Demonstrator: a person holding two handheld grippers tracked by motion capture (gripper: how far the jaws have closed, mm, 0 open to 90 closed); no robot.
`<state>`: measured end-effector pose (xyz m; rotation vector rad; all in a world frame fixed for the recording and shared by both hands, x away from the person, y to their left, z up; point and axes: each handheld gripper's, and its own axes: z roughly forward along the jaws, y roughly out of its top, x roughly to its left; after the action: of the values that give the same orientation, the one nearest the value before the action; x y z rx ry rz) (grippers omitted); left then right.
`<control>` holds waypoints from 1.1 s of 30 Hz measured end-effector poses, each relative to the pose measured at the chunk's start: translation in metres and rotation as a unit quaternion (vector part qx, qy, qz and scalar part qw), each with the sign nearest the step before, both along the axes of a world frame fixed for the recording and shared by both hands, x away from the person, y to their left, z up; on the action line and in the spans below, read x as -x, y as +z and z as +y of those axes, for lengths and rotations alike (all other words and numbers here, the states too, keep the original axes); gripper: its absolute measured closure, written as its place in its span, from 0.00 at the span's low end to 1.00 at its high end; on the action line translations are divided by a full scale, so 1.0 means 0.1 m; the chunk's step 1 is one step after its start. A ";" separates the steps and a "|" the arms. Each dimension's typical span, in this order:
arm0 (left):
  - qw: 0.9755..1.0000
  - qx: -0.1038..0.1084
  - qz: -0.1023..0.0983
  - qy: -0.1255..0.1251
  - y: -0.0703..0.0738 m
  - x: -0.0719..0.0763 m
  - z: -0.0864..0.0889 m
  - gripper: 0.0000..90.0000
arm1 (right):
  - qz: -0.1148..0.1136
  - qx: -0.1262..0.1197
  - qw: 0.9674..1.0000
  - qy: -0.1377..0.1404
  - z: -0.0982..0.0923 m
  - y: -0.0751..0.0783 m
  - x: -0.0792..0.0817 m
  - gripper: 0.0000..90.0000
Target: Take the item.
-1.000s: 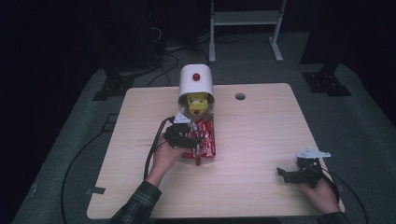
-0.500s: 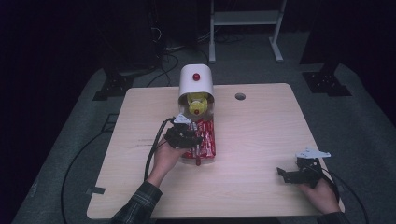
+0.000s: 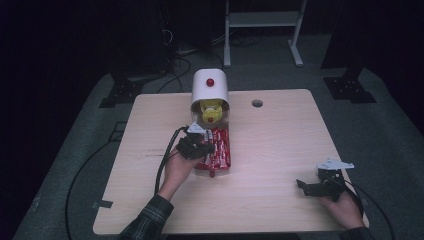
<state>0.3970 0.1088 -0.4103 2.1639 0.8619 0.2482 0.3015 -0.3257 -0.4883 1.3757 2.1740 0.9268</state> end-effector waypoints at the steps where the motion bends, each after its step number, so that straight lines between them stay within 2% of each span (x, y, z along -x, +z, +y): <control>1: 1.000 0.001 0.000 0.000 0.00 0.00 0.01 0.98 | 0.000 0.000 1.000 0.000 0.00 0.00 0.00 0.02; 14: 1.000 0.009 -0.007 -0.002 0.05 0.02 0.04 1.00 | 0.000 0.000 1.000 0.002 0.00 0.00 0.00 0.02; 26: 1.000 0.029 -0.009 -0.001 0.14 0.05 0.14 1.00 | 0.000 0.000 1.000 0.003 0.00 0.00 0.00 0.02; 33: 0.999 0.033 -0.010 -0.003 0.18 0.08 0.18 1.00 | 0.000 0.000 1.000 0.003 0.00 0.00 0.00 0.02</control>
<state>0.3893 0.1268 -0.3925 2.0992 0.8397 0.2352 0.3015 -0.3256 -0.4883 1.3693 2.1789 0.9289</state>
